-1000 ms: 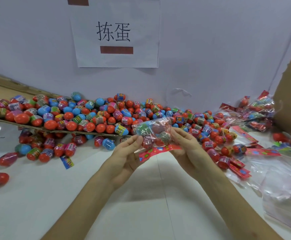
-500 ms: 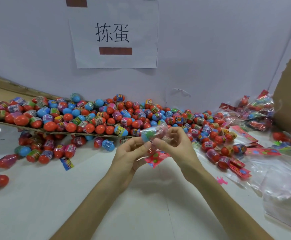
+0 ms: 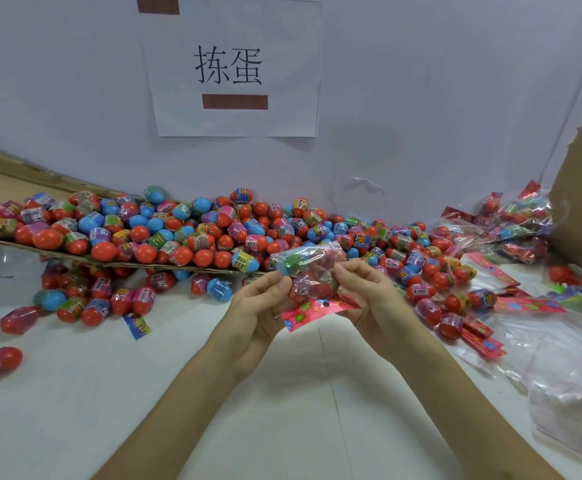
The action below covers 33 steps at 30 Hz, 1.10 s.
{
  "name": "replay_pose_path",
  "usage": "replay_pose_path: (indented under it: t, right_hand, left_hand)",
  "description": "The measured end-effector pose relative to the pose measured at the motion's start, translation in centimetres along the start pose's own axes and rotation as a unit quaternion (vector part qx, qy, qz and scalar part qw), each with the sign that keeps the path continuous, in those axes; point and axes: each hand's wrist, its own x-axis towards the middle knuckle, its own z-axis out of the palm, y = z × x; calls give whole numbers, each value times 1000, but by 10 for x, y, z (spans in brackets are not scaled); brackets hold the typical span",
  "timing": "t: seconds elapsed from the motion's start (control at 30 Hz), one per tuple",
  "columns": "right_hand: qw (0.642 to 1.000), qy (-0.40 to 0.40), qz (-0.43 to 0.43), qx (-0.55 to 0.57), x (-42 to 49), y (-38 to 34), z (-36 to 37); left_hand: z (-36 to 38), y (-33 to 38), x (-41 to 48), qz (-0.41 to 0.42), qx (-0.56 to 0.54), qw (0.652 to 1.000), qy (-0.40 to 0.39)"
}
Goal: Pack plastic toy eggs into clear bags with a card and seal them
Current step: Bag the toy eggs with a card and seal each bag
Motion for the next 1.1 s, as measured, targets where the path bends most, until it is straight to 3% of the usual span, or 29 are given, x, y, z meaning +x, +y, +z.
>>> replay_pose_path:
  t: [0.27, 0.43, 0.53, 0.7, 0.8, 0.9, 1.0, 1.1]
  right_hand:
    - [998, -25, 54, 13, 4, 2, -8]
    - [970, -12, -15, -242, 8, -8, -20]
    - [978, -54, 16, -202, 9, -16, -30]
    - [976, -55, 52, -203, 6, -38, -62]
    - [993, 39, -70, -92, 5, -58, -83]
    - [956, 158, -228, 94, 1, -73, -106]
    - [939, 264, -213, 51, 3, -70, -118]
    - [921, 328, -169, -125, 8, -59, -115]
  left_hand:
    - [1, 2, 0, -9, -16, 1000, 6]
    - [-3, 4, 2, -1, 75, 996, 45]
    - [-4, 1, 3, 0, 155, 986, 64]
    - [-2, -5, 6, 21, 231, 966, 115]
    - [-5, -3, 5, -5, 214, 969, 125]
    - [-3, -3, 5, -23, 190, 973, 132]
    - [0, -4, 5, -28, 193, 972, 129]
    - [-1, -5, 5, -33, 208, 970, 124]
